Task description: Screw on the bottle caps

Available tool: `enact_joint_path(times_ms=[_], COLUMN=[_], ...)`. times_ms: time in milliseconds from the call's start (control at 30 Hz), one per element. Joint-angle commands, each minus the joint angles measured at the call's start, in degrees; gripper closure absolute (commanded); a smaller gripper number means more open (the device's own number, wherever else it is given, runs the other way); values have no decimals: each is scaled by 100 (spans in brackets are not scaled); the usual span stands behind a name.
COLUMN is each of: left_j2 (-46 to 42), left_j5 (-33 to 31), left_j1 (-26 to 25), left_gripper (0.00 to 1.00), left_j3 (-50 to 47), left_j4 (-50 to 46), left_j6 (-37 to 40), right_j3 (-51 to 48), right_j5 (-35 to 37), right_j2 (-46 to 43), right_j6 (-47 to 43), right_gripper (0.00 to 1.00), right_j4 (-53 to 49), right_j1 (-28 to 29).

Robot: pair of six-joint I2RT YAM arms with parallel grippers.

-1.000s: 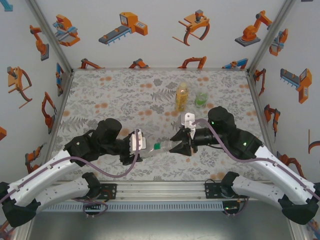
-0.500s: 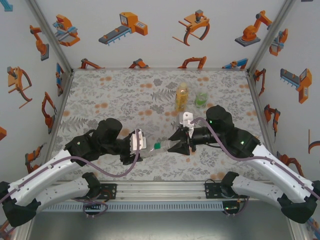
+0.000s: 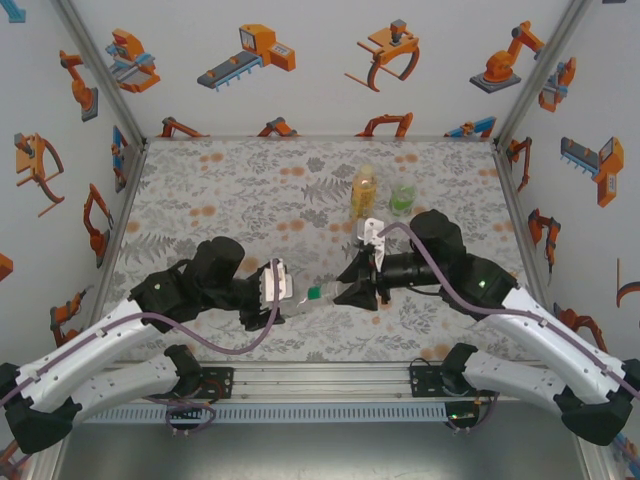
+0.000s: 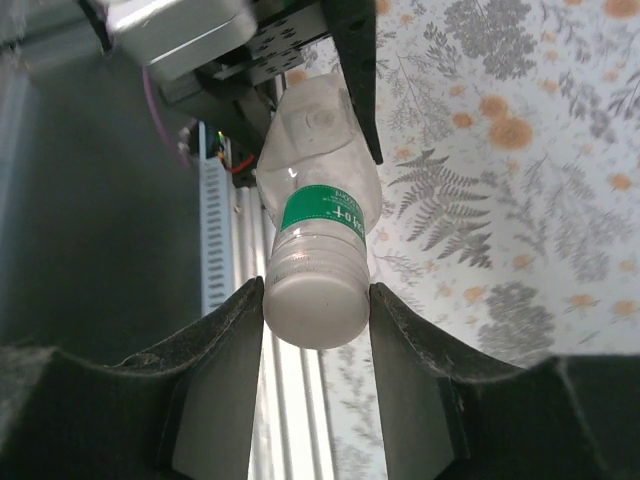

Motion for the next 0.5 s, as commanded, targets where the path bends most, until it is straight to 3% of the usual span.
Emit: enact_joint_path(times_ms=[0,267,333,467], left_j2=[-34,42,64,112], left_j5=[169,-6,-24,-41], left_j1=[-47,-47,-45,-47], left_gripper=[99,99,99,99], left_j3=[-23,-85,-85,-102], left_j4=[595,850,876,967], left_j6=[9,9,25,27], right_j3=[-201,-503,-598,-908], right_j5=[589,1808,1816,1766], right_j2=[41,-82,-73,-203], right_j6=[2047,5791,6610,7961], right_gripper=[100,100,100,91], right_j4=[311,-131,-219,-27], right_j1=[84,84,78,78])
